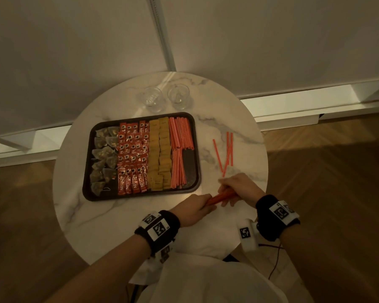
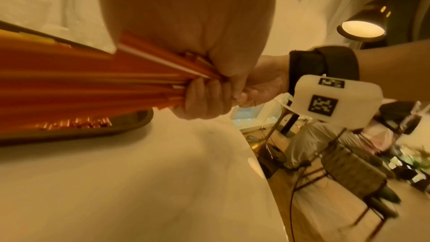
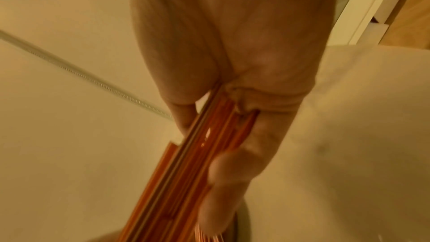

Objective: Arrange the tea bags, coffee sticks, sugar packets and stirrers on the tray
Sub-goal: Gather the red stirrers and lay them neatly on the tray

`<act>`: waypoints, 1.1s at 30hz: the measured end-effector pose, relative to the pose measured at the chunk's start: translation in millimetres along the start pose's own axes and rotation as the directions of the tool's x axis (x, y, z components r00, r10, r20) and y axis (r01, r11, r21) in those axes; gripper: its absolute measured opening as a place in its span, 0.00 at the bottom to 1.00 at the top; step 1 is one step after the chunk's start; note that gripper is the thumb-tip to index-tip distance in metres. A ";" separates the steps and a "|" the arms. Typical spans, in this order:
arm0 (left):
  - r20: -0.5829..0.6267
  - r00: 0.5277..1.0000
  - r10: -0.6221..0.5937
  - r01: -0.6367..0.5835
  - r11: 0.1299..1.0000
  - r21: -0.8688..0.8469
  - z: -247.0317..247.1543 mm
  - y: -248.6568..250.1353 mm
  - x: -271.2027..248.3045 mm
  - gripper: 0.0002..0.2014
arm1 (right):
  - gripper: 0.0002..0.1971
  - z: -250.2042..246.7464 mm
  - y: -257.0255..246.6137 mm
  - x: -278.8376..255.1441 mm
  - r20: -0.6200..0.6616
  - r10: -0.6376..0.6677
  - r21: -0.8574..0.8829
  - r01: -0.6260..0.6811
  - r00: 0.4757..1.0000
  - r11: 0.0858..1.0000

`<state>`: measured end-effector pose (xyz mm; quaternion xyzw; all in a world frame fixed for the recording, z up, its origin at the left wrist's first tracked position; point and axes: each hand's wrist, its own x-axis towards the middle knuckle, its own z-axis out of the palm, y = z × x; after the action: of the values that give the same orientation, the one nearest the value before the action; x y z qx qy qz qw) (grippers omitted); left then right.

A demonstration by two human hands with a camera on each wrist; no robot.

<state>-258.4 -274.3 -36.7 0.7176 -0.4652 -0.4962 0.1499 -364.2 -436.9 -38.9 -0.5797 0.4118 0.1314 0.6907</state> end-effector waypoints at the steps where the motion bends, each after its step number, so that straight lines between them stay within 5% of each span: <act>1: -0.031 0.999 -0.008 0.006 0.999 -0.054 -4.9 0.3 -0.1 0.10 | 0.21 -4.1 -4.2 2.4 -0.032 -0.013 0.082 0.016 0.999 0.996; 4: -0.165 0.978 -0.131 0.044 0.895 -0.444 -22.2 0.2 -7.3 0.07 | 0.26 -17.1 -9.9 8.6 -0.185 -0.108 0.252 0.154 0.977 0.955; 6: -0.263 0.939 -0.222 -0.047 0.675 -0.736 -36.5 -7.0 -15.1 0.05 | 0.20 -14.9 -4.5 3.3 -0.237 -0.252 0.136 0.289 0.938 0.948; 8: -0.335 0.887 -0.318 -0.222 0.343 -0.913 -49.7 -20.5 -22.8 0.08 | 0.12 1.4 8.6 -8.6 -0.078 -0.357 -0.076 0.351 0.931 0.933; 10: -0.340 0.851 -0.400 -0.354 0.042 -0.934 -54.2 -32.9 -29.4 0.11 | 0.08 26.0 23.6 -24.2 0.207 -0.313 -0.271 0.361 0.927 0.892; 14: -0.331 0.819 -0.468 -0.471 -0.221 -0.854 -45.6 -42.6 -39.3 0.12 | 0.16 70.5 33.3 -41.3 0.444 -0.245 -0.451 0.451 0.862 0.770; 17: -0.326 0.813 -0.483 -0.501 -0.293 -0.814 -35.0 -46.1 -44.9 0.11 | 0.17 89.9 28.8 -45.6 0.493 -0.302 -0.426 0.529 0.816 0.734; 23: -0.360 0.778 -0.515 -0.558 -0.306 -0.771 -21.6 -48.7 -54.4 0.09 | 0.21 98.7 26.6 -52.0 0.562 -0.324 -0.391 0.590 0.761 0.707; 33: -0.423 0.730 -0.537 -0.611 -0.236 -0.756 -28.8 -32.1 -54.1 0.09 | 0.15 105.2 14.8 -50.7 0.510 -0.270 -0.371 0.492 0.817 0.787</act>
<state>-221.3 -220.5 -14.1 0.4040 0.1859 -0.3448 0.8266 -361.9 -321.9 -13.7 -0.7633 0.0730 0.2089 0.6070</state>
